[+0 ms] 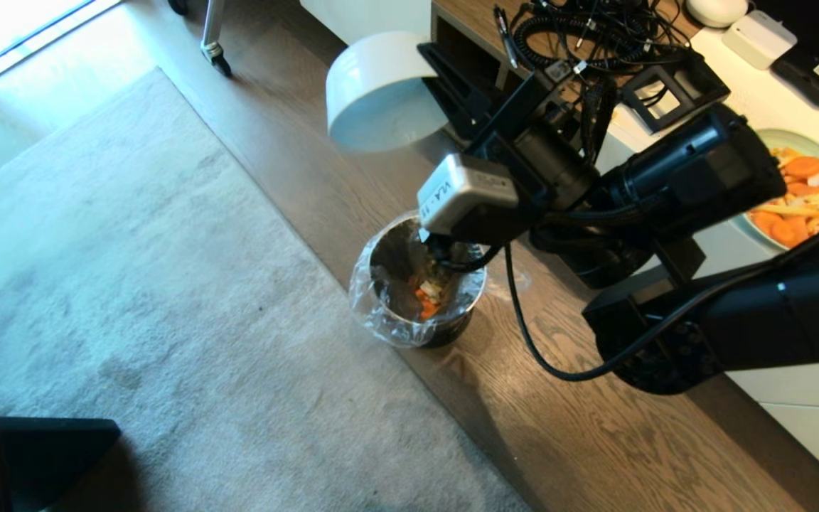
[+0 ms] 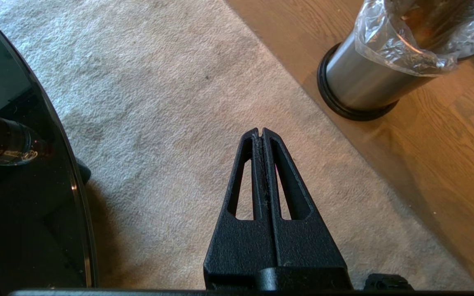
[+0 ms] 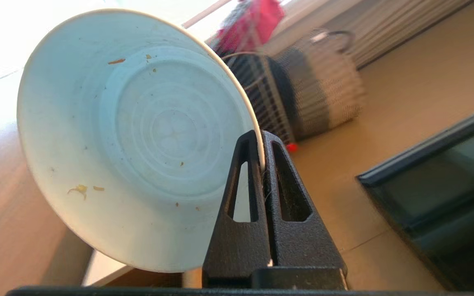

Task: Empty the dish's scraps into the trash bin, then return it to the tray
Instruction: Put the bowl back to the table

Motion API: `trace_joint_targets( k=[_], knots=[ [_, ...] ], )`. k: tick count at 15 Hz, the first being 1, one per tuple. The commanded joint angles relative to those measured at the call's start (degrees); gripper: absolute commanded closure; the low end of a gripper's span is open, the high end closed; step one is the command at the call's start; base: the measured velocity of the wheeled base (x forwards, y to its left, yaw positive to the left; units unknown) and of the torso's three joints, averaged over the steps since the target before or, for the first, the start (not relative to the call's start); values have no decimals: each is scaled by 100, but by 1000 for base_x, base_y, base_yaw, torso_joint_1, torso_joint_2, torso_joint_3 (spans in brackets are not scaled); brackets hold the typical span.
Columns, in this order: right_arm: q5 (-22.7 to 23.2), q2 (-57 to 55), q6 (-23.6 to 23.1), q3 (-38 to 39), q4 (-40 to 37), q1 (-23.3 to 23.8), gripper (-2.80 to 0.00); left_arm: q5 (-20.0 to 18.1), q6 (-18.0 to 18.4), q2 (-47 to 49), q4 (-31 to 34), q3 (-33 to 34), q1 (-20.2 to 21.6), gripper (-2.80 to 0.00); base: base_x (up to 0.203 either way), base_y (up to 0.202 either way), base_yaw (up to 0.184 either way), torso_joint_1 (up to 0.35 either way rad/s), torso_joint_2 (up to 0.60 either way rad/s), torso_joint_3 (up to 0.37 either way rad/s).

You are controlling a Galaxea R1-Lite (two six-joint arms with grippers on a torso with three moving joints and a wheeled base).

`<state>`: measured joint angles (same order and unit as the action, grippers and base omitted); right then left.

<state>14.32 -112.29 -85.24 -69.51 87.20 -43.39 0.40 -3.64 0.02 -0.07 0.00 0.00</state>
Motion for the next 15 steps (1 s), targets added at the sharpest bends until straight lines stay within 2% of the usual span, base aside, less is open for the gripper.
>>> trace_joint_targets(
  k=[1,5,10,12,14,15],
  knots=[
    [-18,61,-16,290,255,-19,0,4,-6,-2,-1,0,0,0,0,0,0,0,0,0],
    [-720,90,302,306,254,-12,0,4,-6,-2,-1,0,0,0,0,0,0,0,0,0],
    [-2513,430,318,367,237,-10,0,4,-6,-2,-1,0,0,0,0,0,0,0,0,0],
    [-3159,472,484,423,206,3,0,4,-6,-2,-1,0,0,0,0,0,0,0,0,0],
    [-3630,571,768,709,51,83,0,4,-6,-2,-1,0,0,0,0,0,0,0,0,0],
    [-3697,646,880,831,-107,208,0,4,-6,-2,-1,0,0,0,0,0,0,0,0,0]
  ],
)
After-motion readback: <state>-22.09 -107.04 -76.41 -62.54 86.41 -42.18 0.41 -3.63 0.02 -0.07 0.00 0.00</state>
